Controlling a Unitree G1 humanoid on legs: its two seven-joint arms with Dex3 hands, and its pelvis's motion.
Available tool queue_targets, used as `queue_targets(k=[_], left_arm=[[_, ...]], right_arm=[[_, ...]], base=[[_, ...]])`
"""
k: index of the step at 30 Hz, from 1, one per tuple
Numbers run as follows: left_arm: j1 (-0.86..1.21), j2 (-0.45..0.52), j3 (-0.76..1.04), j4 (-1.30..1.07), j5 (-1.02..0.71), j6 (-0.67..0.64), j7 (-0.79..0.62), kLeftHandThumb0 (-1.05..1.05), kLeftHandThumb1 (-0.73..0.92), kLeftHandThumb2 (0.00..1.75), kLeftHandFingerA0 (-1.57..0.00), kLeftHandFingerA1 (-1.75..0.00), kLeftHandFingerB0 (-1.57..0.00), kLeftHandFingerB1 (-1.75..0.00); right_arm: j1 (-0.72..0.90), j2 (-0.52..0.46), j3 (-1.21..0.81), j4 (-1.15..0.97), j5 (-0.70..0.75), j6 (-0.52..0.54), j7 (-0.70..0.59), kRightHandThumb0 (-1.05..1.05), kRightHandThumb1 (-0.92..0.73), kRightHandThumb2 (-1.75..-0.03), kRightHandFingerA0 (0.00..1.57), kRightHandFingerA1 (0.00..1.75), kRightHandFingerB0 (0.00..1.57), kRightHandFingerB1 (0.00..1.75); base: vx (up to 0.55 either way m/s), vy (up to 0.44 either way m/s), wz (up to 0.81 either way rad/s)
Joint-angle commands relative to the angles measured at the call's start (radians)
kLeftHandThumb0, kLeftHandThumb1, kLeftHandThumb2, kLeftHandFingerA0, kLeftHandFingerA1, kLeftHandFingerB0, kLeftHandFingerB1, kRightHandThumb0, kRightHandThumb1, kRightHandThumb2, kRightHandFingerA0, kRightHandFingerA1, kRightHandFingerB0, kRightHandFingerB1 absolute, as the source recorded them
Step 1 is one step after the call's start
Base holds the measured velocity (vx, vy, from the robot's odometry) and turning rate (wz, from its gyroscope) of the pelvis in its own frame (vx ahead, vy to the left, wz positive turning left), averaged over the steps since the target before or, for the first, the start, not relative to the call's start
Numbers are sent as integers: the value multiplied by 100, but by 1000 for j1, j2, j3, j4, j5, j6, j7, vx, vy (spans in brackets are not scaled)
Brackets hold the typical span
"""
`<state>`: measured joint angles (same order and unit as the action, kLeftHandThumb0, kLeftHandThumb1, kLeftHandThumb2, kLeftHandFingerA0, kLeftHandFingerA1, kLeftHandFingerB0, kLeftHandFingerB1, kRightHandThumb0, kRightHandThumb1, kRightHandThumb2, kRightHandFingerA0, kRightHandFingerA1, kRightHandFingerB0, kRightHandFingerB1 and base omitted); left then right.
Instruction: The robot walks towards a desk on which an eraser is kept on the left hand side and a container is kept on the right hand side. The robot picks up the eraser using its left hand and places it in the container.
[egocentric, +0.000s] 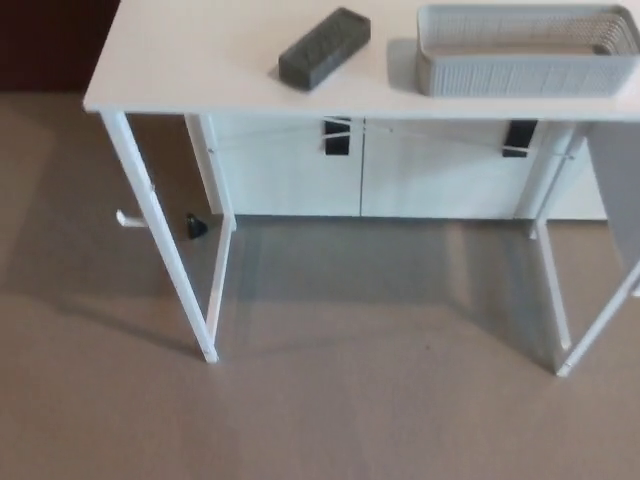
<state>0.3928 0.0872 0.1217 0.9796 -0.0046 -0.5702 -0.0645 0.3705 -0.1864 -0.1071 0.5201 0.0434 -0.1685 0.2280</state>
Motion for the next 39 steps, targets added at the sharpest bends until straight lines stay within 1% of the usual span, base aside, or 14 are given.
queue_targets(k=[1,4,6,12,17,18,21,22,26,32,39], left_arm=[[-4,40,-8,60,45,-93,50,-19,47,54,-47,-43,-44,-35],[-5,40,-12,74,47,-109,51,-18,48,55,-44,-43,-43,-35],[-6,41,-24,68,65,-89,82,-24,47,54,-51,-42,-45,-35],[6,37,-38,68,60,-121,69,-24,48,54,-48,-42,-43,-35],[-2,41,-65,81,99,-132,122,-23,45,54,-53,-44,-46,-35],[-6,44,-72,90,109,-138,134,-32,38,62,-49,-49,-43,-42],[-1,49,-87,104,119,-143,141,-32,39,62,-47,-47,-42,-41],[1,51,-97,101,132,-146,153,-33,38,62,-47,-48,-42,-42],[10,52,-131,77,167,-151,203,-34,37,63,-48,-49,-42,-42],[12,53,-151,75,171,-147,212,-35,37,63,-49,-49,-41,-42],[2,53,-154,84,165,-148,212,-37,36,63,-48,-49,-41,-42]], right_arm=[[12,-1,3,7,4,-5,8,-25,-54,-56,57,46,46,40],[8,2,5,6,7,-6,8,-25,-53,-56,57,47,46,39],[4,1,8,10,5,-10,8,-25,-53,-56,58,47,46,39],[3,3,11,-9,5,5,6,-26,-53,-56,57,47,46,39],[3,6,11,-17,4,7,3,-26,-53,-56,57,47,46,40],[4,5,11,-19,4,6,4,-26,-54,-56,57,47,46,40],[18,6,12,-24,6,9,10,-26,-54,-56,56,47,44,39],[17,6,11,-21,7,8,11,-26,-54,-56,56,47,45,39],[8,0,12,-10,2,2,11,-27,-54,-56,57,47,45,39],[3,2,11,-17,8,17,12,-27,-54,-56,56,47,46,40],[-8,-4,15,-9,1,12,15,-27,-54,-56,56,48,45,40]], base=[[243,-24,-11],[238,48,-13],[337,121,-2],[250,168,2],[149,-70,11],[133,-130,12],[97,-220,15],[238,-314,-69],[214,-294,15],[81,22,-5],[177,169,-4]])
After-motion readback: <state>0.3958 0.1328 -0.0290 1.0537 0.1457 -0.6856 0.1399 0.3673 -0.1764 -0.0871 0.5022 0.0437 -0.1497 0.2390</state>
